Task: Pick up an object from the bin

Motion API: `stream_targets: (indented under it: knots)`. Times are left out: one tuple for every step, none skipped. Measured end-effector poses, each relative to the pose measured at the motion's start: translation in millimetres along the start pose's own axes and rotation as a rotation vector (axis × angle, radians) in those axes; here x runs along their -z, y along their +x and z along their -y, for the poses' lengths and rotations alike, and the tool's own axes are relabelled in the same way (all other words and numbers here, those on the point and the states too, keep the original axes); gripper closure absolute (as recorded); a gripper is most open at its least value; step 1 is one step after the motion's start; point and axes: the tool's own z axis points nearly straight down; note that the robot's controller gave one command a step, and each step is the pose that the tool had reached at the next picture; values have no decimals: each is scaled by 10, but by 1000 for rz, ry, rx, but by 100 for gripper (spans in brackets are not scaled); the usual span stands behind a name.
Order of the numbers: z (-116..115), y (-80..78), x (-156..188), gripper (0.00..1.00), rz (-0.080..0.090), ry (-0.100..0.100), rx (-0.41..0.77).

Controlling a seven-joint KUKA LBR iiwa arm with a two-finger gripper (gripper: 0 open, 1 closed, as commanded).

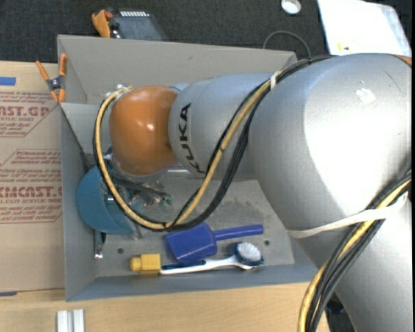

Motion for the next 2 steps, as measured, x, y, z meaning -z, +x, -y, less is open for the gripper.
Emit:
stream_targets:
  knots:
    - [-55,33,-19,0,-2,2,306]
    - [-34,35,-27,0,-2,6,429]
